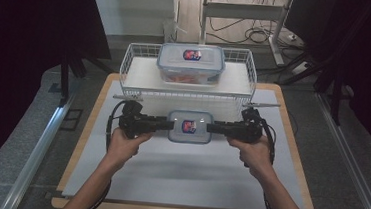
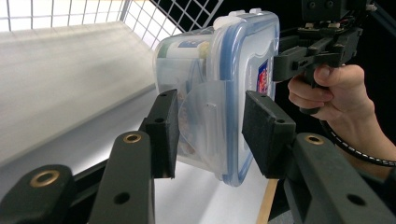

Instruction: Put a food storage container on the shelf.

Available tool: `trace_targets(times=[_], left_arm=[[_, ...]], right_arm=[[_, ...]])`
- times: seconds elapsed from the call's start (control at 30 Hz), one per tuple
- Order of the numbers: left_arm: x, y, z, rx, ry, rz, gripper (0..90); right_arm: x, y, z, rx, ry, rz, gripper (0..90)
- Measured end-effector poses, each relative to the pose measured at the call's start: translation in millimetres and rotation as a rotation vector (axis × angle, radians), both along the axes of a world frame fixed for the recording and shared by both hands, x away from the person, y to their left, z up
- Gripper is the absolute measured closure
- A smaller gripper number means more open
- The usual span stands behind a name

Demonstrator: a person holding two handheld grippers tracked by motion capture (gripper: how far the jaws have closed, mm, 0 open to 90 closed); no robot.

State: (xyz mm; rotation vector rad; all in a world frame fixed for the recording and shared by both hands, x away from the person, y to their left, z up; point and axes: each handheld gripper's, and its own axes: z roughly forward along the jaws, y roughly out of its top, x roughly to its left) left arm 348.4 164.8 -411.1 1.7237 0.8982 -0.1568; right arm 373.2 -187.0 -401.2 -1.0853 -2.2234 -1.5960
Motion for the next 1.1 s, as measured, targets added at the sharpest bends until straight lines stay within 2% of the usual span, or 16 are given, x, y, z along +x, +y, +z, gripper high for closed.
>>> trace_targets(times=[0.6,1.1], left_arm=[[19.7,10.3,45.4,-0.022,-0.027,0.024,57.2],[42.2,16.2,83.1,-0.035,-0.03,0.045,57.2]], right_arm=[[22.8,10.6,46.7,0.01,-0.033,0.002,58.0],[45.1,16.4,80.8,0.028,-0.045,-0.012,57.9]])
